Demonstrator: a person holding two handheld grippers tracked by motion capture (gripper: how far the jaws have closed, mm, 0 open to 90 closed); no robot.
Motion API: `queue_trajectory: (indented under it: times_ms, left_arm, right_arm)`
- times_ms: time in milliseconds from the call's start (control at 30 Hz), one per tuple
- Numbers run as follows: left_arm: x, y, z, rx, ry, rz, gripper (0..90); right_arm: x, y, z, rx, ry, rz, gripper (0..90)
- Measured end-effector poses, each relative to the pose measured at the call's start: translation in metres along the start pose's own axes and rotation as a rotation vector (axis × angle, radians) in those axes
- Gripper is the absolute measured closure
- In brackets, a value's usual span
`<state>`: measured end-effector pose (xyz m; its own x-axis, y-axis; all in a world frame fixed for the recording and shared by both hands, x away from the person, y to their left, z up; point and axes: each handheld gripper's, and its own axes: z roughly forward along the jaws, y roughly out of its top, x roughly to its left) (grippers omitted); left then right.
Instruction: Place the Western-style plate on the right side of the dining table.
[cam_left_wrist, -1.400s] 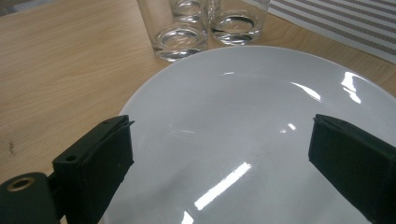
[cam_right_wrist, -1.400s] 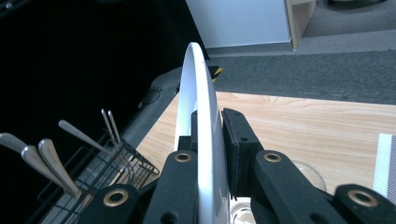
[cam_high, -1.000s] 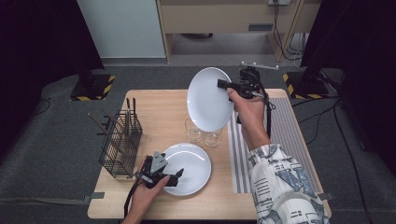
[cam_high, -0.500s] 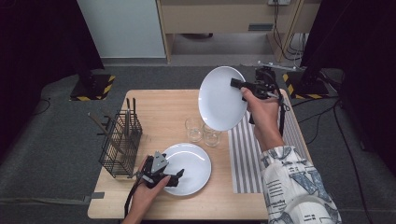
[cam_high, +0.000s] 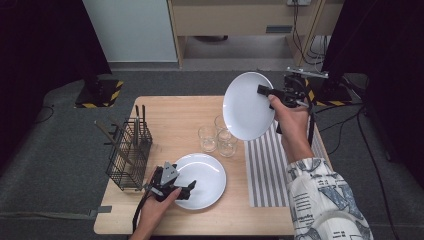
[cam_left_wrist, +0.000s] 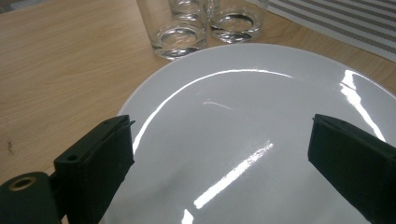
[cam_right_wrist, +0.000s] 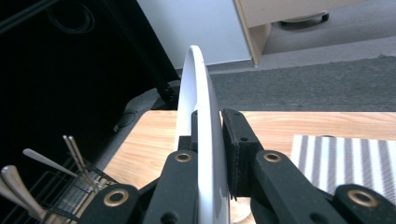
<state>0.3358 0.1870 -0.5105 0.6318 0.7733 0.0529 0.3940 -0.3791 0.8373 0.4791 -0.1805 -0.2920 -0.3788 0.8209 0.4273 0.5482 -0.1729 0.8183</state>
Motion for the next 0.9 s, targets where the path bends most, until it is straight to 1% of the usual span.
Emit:
queue_trajectory:
  times_ms: [100,200,300,367,467,567,700,767,867,900]
  left_arm:
    - [0.0,0.0,0.0,0.001,0.003,0.003,6.1]
    - [0.0,0.0,0.0,0.001,0.001,0.004,6.1]
    - [0.0,0.0,0.0,0.0,0.001,0.002,6.1]
    - [0.0,0.0,0.0,0.004,0.003,-0.001,6.0]
    - [-0.001,0.001,-0.002,0.003,0.008,0.006,4.9]
    - [-0.002,0.001,-0.005,-0.006,0.018,0.011,4.2]
    - [-0.002,0.001,-0.005,-0.006,0.009,0.0,4.2]
    - [-0.002,0.001,-0.004,-0.007,0.003,-0.003,4.4]
    - [0.0,0.002,-0.005,-0.004,0.017,0.021,5.4]
    - [0.0,0.002,-0.006,-0.008,0.019,0.023,5.5]
  right_arm:
    - [-0.007,-0.002,-0.002,-0.003,-0.019,0.002,83.7]
    - [-0.017,-0.008,-0.002,-0.006,-0.058,0.01,83.7]
    - [-0.026,-0.012,-0.002,-0.014,-0.068,0.025,83.7]
    - [-0.034,-0.015,-0.003,-0.017,-0.07,0.023,83.7]
    - [-0.047,-0.02,-0.004,-0.007,-0.091,0.03,83.7]
    - [-0.061,-0.029,-0.006,-0.011,-0.096,0.061,83.7]
    - [-0.078,-0.04,-0.009,-0.002,-0.116,0.078,83.7]
    - [-0.085,-0.044,-0.01,0.003,-0.123,0.085,83.7]
    - [-0.094,-0.05,-0.01,0.004,-0.126,0.083,83.7]
    - [-0.097,-0.052,-0.01,0.002,-0.125,0.087,83.7]
